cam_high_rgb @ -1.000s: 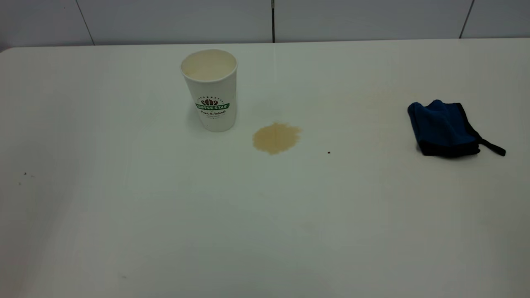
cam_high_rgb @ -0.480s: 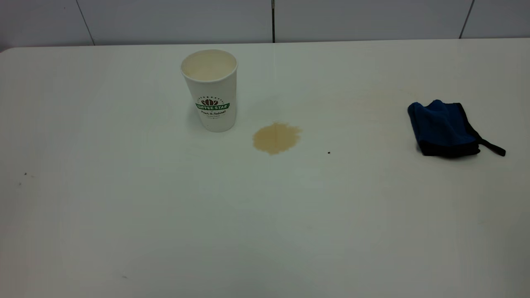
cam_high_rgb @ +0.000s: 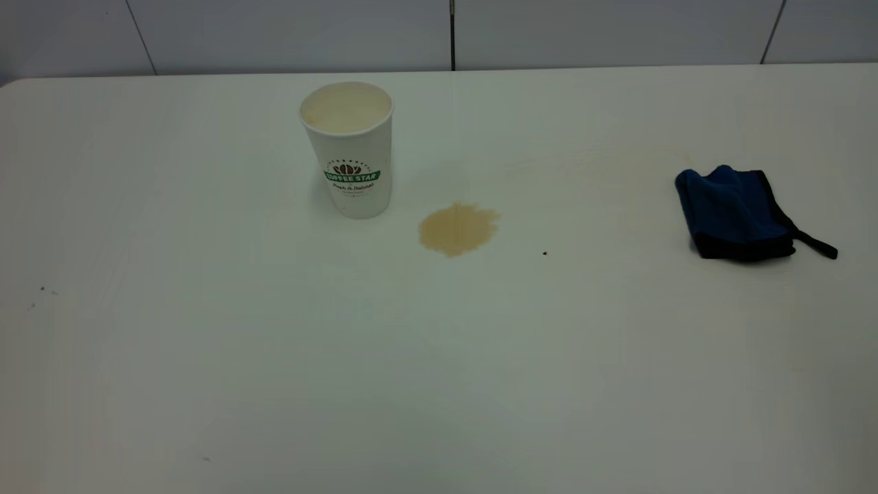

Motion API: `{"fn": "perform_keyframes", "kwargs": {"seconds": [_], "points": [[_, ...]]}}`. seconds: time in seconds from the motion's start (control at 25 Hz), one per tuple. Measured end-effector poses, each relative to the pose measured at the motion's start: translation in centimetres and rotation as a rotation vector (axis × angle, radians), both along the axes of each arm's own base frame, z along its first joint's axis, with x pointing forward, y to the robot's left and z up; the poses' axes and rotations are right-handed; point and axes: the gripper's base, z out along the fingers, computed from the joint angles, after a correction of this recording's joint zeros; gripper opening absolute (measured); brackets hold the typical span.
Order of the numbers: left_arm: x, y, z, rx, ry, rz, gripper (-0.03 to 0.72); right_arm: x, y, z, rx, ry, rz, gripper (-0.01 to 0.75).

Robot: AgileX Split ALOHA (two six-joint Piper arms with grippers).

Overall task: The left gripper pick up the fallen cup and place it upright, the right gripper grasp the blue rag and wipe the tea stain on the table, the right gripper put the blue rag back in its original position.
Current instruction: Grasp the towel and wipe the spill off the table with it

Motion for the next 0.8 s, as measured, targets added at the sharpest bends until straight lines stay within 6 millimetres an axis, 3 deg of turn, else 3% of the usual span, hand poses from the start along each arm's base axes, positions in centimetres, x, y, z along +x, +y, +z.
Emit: {"fn": "perform_keyframes", "kwargs": {"seconds": [0.4, 0.8], "points": [[-1.8, 0.1, -0.2, -0.020, -0.106, 0.036, 0.238, 0.0, 0.0, 0.0, 0.000, 0.000, 0.000, 0.238], [-1.7, 0.1, -0.8, -0.020, -0.079, 0.036, 0.238, 0.0, 0.0, 0.0, 0.000, 0.000, 0.000, 0.238]]}}
